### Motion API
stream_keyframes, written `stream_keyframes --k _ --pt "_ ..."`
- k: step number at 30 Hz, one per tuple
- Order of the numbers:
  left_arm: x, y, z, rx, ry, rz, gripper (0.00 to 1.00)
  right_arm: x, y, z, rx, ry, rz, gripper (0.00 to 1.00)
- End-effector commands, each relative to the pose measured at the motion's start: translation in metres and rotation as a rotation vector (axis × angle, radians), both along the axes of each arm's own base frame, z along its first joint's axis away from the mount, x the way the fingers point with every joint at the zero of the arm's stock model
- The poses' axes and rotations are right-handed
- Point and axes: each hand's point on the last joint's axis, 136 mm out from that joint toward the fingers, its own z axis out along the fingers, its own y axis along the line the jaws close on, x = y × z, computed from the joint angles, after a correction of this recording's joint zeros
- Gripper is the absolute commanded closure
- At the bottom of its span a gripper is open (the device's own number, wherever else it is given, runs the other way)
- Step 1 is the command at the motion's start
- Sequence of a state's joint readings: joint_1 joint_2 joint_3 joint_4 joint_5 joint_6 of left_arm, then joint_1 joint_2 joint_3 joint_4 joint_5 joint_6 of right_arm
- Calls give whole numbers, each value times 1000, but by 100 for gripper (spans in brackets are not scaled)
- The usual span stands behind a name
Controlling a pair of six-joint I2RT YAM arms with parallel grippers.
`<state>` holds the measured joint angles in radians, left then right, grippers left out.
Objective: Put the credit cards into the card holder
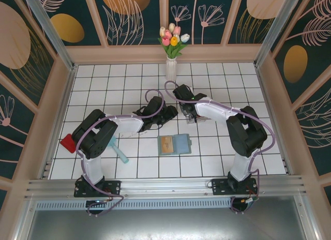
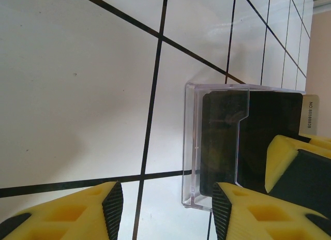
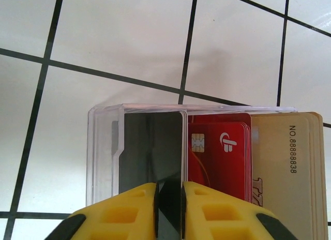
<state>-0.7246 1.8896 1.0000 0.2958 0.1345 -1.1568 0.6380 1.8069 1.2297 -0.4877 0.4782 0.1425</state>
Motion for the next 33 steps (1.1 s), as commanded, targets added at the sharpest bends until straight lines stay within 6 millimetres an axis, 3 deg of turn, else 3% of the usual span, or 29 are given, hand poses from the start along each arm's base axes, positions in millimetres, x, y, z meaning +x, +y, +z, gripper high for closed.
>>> stream_keyframes --k 1,8,18,22,24,25,28,33 --pt "4 -1 13 -40 -24 7 48 0 -7 20 -20 -29 -18 82" --pt "5 -1 16 -42 -31 5 48 -1 -6 37 18 -57 -26 88" --pt "6 2 33 -48 -70 10 48 -14 13 74 263 -77 -26 95" --pt "0 6 52 -83 -118 3 46 -24 21 102 475 -103 -23 95" --pt "-4 5 67 -126 -161 -16 44 -35 31 120 681 -79 28 96" --pt "-6 5 85 -167 -197 -23 43 -37 32 126 764 -64 42 96" --pt "-14 2 113 -274 -263 -59 40 -49 30 154 1044 -61 96 97" --pt "-29 -8 148 -448 -324 -153 39 -64 27 181 1267 -23 176 97"
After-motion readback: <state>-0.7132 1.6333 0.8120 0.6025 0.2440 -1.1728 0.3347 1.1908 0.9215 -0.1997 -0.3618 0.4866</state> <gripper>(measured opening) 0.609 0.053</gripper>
